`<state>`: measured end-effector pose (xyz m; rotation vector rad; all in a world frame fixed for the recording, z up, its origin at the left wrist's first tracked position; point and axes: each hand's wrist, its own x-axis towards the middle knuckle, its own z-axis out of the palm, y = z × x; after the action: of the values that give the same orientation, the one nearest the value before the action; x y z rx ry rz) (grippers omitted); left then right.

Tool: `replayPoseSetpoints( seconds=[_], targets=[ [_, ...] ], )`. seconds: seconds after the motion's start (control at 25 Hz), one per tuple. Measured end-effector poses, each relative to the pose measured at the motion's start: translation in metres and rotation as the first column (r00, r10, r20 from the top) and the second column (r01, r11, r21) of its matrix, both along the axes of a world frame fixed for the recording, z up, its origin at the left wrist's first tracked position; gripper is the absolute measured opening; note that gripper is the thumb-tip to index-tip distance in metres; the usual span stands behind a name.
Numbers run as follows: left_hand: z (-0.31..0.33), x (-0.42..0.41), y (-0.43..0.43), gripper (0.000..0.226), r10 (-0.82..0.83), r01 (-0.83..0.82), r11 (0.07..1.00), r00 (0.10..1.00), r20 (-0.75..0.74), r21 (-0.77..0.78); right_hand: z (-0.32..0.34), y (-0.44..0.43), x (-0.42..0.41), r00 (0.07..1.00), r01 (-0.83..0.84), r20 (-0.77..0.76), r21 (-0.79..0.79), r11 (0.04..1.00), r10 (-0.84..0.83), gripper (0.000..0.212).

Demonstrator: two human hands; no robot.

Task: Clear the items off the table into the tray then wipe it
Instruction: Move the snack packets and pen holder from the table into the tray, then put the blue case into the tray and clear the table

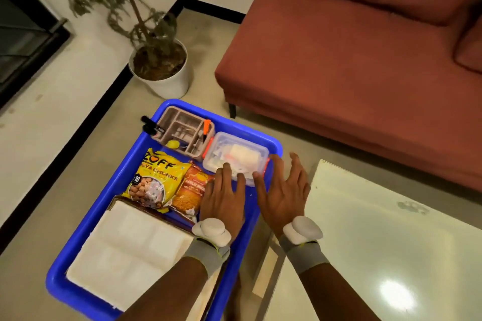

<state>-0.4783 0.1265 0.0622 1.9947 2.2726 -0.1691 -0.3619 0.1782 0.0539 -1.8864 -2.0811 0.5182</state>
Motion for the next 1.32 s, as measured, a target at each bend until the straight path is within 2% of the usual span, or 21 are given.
replayPoseSetpoints(
  seconds=[0.08, 0.16, 0.24, 0.36, 0.44, 0.68, 0.8, 0.88, 0.96, 1.08, 1.2, 1.32],
  targets=[
    [0.004, 0.04, 0.011, 0.053, -0.133, 0.132, 0.986, 0.991, 0.003, 0.098, 0.002, -0.004, 0.043, 0.993, 0.118, 0.008, -0.031, 0.993, -0.118, 0.053],
    [0.007, 0.07, 0.021, 0.04, -0.176, 0.171, 0.979, 0.984, 0.031, 0.115, 0.001, -0.01, 0.074, 0.985, 0.168, 0.047, -0.035, 0.985, -0.166, 0.051],
    [0.011, 0.128, 0.025, 0.04, -0.215, 0.209, 0.975, 0.974, 0.077, 0.08, -0.001, -0.023, 0.135, 0.969, 0.237, 0.074, -0.036, 0.971, -0.234, 0.048],
    [0.008, 0.233, 0.01, 0.051, -0.263, 0.265, 0.964, 0.952, 0.155, 0.011, -0.004, -0.052, 0.247, 0.939, 0.337, 0.101, -0.093, 0.937, -0.328, 0.046],
    [0.002, 0.305, -0.007, 0.053, -0.299, 0.325, 0.941, 0.929, 0.216, -0.096, -0.006, -0.078, 0.324, 0.905, 0.422, 0.115, -0.118, 0.899, -0.409, 0.046],
    [-0.029, 0.546, -0.072, 0.056, -0.503, 0.569, 0.801, 0.808, 0.306, -0.187, -0.019, -0.184, 0.558, 0.74, 0.673, 0.169, -0.173, 0.719, -0.651, 0.044],
    [-0.053, 0.667, -0.118, 0.058, -0.565, 0.66, 0.717, 0.738, 0.369, -0.222, -0.042, -0.251, 0.667, 0.601, 0.799, 0.24, -0.213, 0.562, -0.762, 0.045],
    [-0.063, 0.717, -0.141, 0.059, -0.54, 0.673, 0.688, 0.726, 0.426, -0.273, -0.06, -0.287, 0.713, 0.571, 0.819, 0.293, -0.26, 0.511, -0.766, 0.048],
    [-0.077, 0.758, -0.162, 0.06, -0.482, 0.67, 0.655, 0.727, 0.489, -0.349, -0.078, -0.317, 0.749, 0.507, 0.848, 0.287, -0.336, 0.41, -0.813, 0.047],
    [-0.106, 0.794, -0.184, 0.06, -0.254, 0.559, 0.646, 0.799, 0.544, -0.52, -0.106, -0.345, 0.78, 0.379, 0.854, 0.187, -0.448, 0.264, -0.906, 0.044],
    [-0.132, 0.809, -0.196, 0.063, -0.035, 0.426, 0.61, 0.857, 0.514, -0.668, -0.129, -0.351, 0.789, 0.324, 0.778, -0.013, -0.566, 0.274, -0.946, 0.05],
    [-0.136, 0.809, -0.201, 0.05, 0.12, 0.364, 0.64, 0.822, 0.557, -0.677, -0.134, -0.341, 0.786, 0.244, 0.745, -0.066, -0.625, 0.231, -0.967, 0.06]
  ],
)
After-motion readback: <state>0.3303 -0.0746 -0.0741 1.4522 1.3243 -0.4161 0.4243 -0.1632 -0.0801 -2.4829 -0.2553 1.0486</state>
